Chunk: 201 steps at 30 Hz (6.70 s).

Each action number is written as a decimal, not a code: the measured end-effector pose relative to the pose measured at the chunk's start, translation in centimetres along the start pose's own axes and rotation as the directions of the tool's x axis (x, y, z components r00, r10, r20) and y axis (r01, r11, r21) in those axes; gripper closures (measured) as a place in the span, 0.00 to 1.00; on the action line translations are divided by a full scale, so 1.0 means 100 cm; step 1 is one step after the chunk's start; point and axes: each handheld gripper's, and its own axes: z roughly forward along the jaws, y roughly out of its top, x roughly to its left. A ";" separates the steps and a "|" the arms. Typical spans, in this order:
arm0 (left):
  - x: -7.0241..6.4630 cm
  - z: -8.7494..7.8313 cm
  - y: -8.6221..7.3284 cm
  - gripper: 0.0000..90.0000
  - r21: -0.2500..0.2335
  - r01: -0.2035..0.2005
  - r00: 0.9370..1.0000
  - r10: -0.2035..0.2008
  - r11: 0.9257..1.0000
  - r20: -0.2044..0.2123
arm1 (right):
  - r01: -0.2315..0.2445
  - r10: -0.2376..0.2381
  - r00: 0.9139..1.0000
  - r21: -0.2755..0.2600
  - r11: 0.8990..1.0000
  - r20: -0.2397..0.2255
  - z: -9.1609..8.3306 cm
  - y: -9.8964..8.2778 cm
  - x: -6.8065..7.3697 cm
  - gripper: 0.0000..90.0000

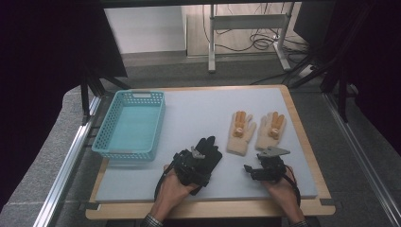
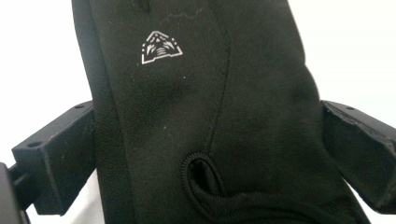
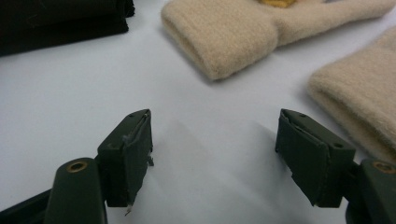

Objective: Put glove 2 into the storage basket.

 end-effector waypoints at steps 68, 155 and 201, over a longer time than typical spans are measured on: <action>0.151 -0.120 0.053 0.71 -0.136 0.196 0.956 -0.220 0.971 -0.195 | 0.000 0.000 1.000 0.000 1.000 -0.003 0.000 0.000 0.000 0.29; 0.190 -0.125 0.011 0.02 -0.227 0.192 0.975 -0.212 0.955 -0.064 | 0.005 -0.005 1.000 0.001 1.000 -0.003 0.000 0.000 0.000 0.29; 0.044 -0.036 -0.036 0.02 -0.204 -0.078 0.997 0.073 0.976 -0.032 | 0.004 -0.004 1.000 0.002 1.000 -0.004 0.000 0.000 0.000 0.29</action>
